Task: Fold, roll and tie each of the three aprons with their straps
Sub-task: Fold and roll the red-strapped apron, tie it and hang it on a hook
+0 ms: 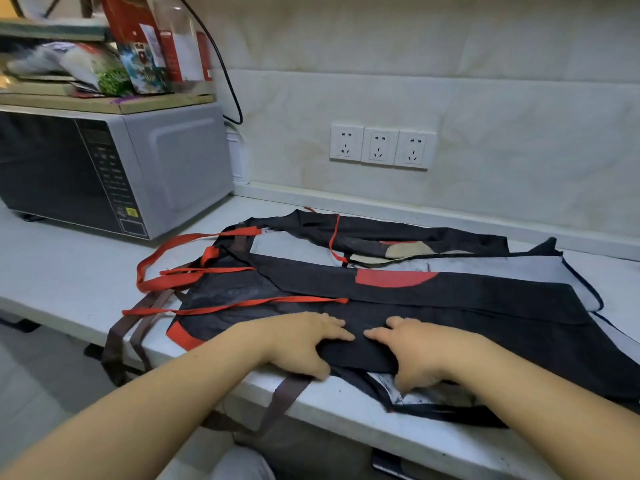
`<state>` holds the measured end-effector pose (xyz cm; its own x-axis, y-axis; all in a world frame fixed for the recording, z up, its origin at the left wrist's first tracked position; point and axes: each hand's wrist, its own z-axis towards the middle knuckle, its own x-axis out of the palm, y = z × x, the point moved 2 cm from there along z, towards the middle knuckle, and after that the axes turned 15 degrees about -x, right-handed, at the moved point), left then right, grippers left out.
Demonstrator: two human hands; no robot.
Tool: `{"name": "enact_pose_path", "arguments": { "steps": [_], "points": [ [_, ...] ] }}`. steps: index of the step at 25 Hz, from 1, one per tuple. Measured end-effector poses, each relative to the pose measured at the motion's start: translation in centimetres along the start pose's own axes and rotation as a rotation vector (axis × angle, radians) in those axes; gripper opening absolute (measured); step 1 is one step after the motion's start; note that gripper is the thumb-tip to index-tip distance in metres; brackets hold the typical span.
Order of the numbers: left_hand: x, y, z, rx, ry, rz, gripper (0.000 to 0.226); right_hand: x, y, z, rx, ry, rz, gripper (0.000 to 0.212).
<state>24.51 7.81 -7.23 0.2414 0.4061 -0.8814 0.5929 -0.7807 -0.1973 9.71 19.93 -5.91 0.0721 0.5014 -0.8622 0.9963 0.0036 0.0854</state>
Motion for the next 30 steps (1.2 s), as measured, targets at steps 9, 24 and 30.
{"name": "enact_pose_path", "arguments": {
  "steps": [9,24,30],
  "points": [
    [-5.6,4.1,0.6,-0.292,-0.026,-0.150,0.016,-3.3,-5.2,-0.7,0.112,-0.118,0.128,0.021],
    [2.9,-7.3,8.7,-0.080,-0.629,0.078,0.061,-1.5,-11.3,2.0,0.284,-0.451,-0.034,0.028],
    [3.0,-6.3,9.5,-0.273,-0.448,0.012,0.050,0.1,-11.3,2.5,0.437,-0.640,-0.233,0.036]
  ]
}}
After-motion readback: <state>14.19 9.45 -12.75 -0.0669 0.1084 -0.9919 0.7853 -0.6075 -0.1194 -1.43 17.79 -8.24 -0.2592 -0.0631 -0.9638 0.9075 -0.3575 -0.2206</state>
